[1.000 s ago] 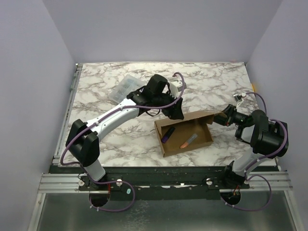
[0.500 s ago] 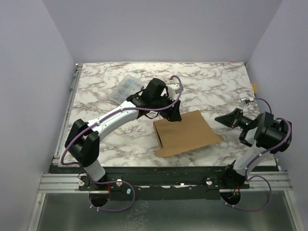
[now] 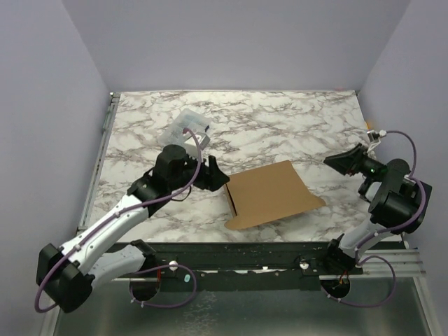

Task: Fold the paper box
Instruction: Close the paper box at the center of the board.

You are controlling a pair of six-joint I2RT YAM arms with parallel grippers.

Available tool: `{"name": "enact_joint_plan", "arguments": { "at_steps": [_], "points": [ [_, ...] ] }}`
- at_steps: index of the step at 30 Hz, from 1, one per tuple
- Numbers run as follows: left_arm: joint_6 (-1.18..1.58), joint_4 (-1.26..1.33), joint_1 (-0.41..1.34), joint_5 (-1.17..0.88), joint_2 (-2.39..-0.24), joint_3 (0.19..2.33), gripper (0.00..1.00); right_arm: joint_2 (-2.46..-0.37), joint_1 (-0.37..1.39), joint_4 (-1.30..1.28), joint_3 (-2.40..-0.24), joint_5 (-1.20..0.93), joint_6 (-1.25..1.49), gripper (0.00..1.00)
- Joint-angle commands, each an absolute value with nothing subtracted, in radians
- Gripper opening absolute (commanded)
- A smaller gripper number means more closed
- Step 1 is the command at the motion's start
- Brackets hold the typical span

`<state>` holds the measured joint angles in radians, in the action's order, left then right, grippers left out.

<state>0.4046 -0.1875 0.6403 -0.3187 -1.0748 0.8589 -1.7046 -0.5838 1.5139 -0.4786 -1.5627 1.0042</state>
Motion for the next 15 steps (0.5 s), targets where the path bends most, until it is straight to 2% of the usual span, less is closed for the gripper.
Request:
{"name": "enact_joint_plan", "arguments": {
  "at_steps": [1,6,8,10,11,15],
  "points": [
    [0.564,-0.194,0.629,-0.183,-0.892,0.717,0.62,-1.691,-0.605,1.786,-0.630,-1.838,1.105,0.49],
    [0.685,-0.160,0.629,-0.224,-0.811,0.681,0.57,-1.849,-0.560,1.786,-0.874,-1.756,1.615,0.47],
    [0.713,-0.151,0.627,-0.237,-0.797,0.676,0.56,-1.801,-0.511,1.784,-0.934,-1.716,1.636,0.46],
    [0.734,-0.151,0.627,-0.223,-0.776,0.669,0.56,-1.768,-0.481,1.785,-1.003,-1.696,1.640,0.37],
    [0.751,-0.149,0.627,-0.212,-0.762,0.662,0.56,-1.760,-0.480,1.781,-1.033,-1.684,1.647,0.37],
    [0.844,-0.136,0.626,-0.161,-0.725,0.631,0.56,-1.803,-0.449,1.746,-1.181,-1.664,1.705,0.49]
  ]
}}
